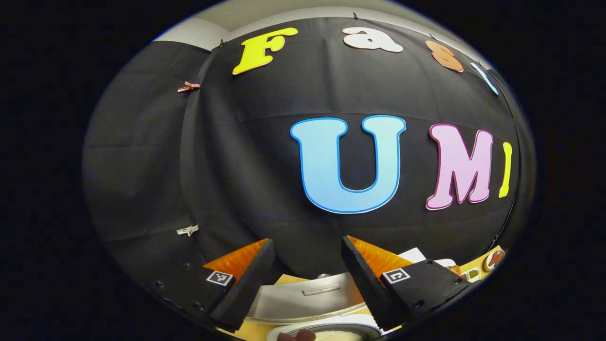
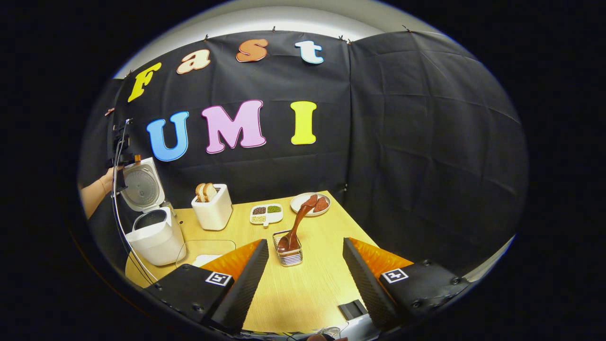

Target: Close the left gripper, press the button to open the rice cooker; take a wooden spoon from the chopstick holder with the right hand, scoop a spoonful of rice and pour it into the rice cooker, then put the wooden spoon back into the chopstick holder.

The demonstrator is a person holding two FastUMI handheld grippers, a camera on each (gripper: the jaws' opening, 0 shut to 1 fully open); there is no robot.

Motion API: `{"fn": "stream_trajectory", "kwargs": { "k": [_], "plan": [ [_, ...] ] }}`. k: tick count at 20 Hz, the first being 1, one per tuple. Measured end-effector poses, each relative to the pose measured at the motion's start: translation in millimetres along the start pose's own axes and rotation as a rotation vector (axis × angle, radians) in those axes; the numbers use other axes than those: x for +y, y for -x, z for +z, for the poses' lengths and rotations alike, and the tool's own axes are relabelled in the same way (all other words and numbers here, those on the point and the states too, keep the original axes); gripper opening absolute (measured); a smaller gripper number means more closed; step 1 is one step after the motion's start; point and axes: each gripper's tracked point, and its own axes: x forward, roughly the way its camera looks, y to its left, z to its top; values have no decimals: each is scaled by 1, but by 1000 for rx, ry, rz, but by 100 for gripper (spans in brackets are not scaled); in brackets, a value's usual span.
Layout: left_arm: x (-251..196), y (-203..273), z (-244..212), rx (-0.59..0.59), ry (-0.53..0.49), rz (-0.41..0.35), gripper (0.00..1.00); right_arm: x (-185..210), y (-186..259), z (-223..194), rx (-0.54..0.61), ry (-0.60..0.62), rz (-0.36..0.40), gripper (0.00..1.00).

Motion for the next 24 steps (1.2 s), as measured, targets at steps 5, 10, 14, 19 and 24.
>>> {"fn": "stream_trajectory", "kwargs": {
  "k": [5,10,14,19,24],
  "plan": [
    [-9,31,-11,39,57,-29,100,5,4,-4,9,-25,31,99],
    [-23,72,-33,72,72,-42,100,6,14,-7,16,-37,70,98],
    [-34,102,-57,108,85,-40,100,2,24,-2,10,-13,94,99],
    [-46,130,-92,141,88,-24,100,3,27,3,10,-28,116,98],
    [-56,143,-137,218,113,-19,100,3,32,0,9,13,125,99]
  ]
}}
